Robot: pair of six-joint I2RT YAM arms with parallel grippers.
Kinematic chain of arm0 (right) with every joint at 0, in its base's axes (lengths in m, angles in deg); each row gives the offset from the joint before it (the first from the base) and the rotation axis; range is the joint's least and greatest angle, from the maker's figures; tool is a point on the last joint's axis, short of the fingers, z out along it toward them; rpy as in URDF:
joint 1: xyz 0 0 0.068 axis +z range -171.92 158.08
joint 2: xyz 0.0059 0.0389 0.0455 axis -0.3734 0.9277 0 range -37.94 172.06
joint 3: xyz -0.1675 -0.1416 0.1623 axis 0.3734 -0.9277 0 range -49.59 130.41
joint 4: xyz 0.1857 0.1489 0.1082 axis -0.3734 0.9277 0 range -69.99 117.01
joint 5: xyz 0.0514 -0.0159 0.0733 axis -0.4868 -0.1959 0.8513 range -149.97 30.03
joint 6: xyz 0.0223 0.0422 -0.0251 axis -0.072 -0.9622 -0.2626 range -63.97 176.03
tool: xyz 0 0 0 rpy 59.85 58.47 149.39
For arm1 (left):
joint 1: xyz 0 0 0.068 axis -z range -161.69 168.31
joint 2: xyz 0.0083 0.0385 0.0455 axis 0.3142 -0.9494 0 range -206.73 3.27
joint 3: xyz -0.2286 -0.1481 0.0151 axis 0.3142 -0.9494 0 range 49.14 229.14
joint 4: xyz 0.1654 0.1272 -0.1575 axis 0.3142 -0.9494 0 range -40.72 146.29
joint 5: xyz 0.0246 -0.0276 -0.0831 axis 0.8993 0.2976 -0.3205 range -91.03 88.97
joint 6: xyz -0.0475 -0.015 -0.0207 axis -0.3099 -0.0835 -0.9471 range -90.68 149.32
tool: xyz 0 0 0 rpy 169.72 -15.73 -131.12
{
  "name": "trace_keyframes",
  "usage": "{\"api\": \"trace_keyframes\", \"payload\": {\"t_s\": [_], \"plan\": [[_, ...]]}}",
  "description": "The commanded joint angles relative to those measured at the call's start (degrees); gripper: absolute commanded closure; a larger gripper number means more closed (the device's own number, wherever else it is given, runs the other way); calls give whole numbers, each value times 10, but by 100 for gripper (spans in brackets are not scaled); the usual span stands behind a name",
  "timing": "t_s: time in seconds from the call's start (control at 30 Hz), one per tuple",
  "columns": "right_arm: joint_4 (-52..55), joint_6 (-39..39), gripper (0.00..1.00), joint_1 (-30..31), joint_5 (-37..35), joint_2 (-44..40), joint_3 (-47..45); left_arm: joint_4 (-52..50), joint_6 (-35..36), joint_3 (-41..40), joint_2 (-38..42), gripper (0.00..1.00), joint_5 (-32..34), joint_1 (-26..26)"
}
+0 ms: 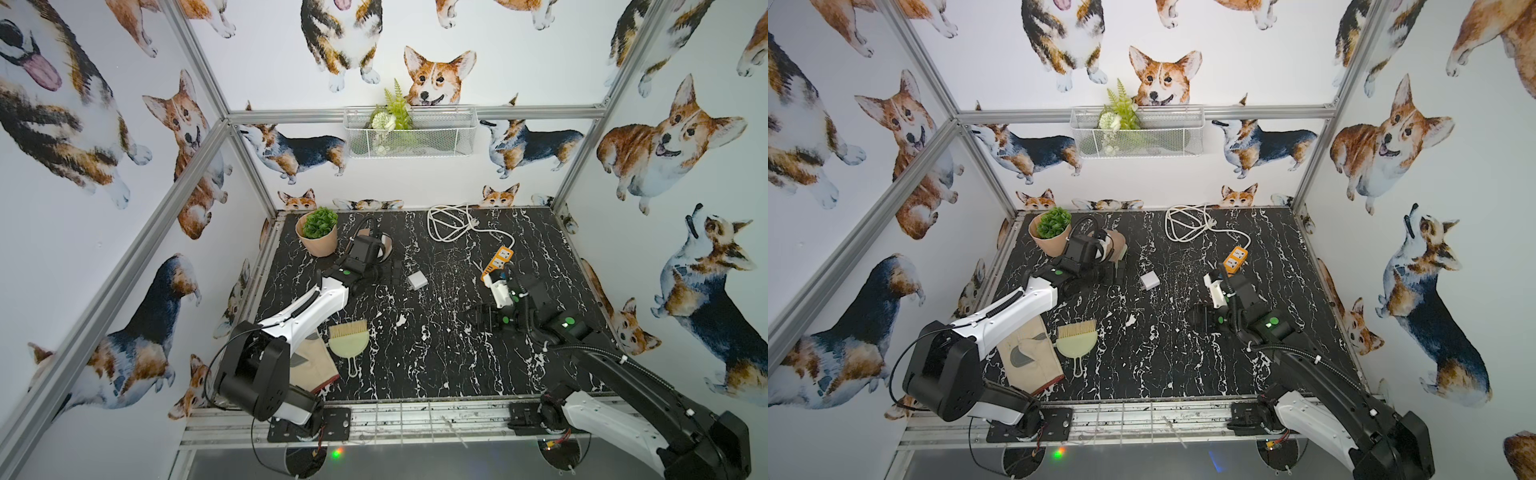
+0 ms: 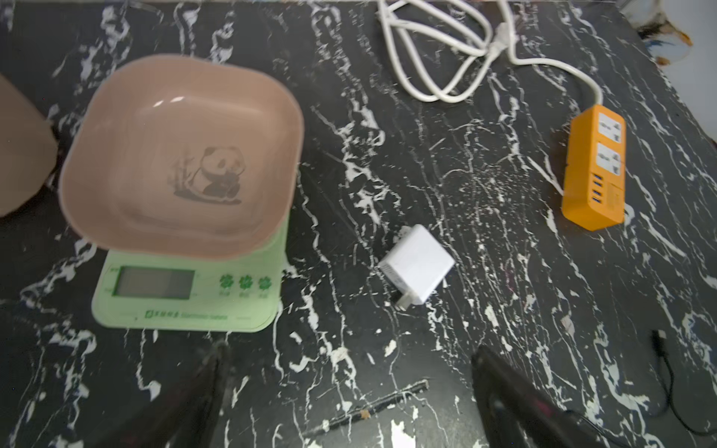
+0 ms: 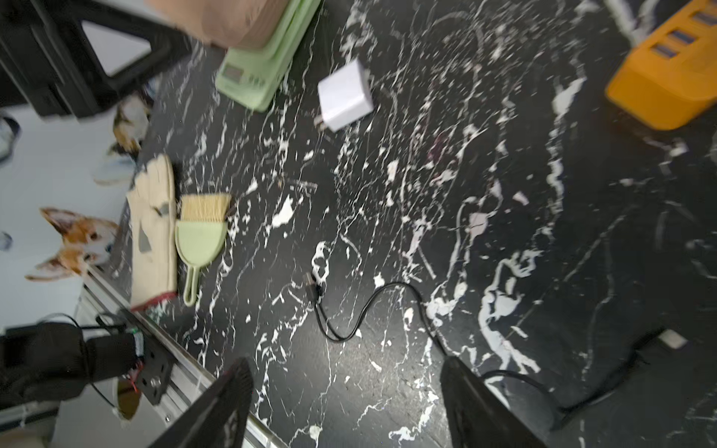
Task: Charge the electronic scale
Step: Pick up the charging cable from the center of the board.
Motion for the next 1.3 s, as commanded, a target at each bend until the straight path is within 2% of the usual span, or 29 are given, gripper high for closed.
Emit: {"api": "trace_keyframes", "payload": {"t_s": [0.0, 0.2, 0.4, 0.67, 0.73, 1.0, 1.27], "plan": [[-30, 36, 23, 68, -77, 58, 15, -40, -46, -9, 5, 0, -62, -25], [-46, 53, 29, 162, -100, 229, 76, -51, -35, -39, 29, 0, -65, -50], [-65, 70, 32, 222, -118, 321, 110, -43, -18, -46, 33, 0, -123, -56], [-62, 64, 36, 240, -169, 355, 102, -34, -18, -50, 29, 0, -139, -56], [-66, 59, 42, 240, -179, 357, 96, -38, -18, -48, 25, 0, -137, -56], [-79, 55, 56, 244, -176, 368, 86, -43, -16, -45, 23, 0, -132, -57], [-80, 53, 62, 252, -177, 388, 86, -44, -16, -50, 23, 0, -133, -58]]}}
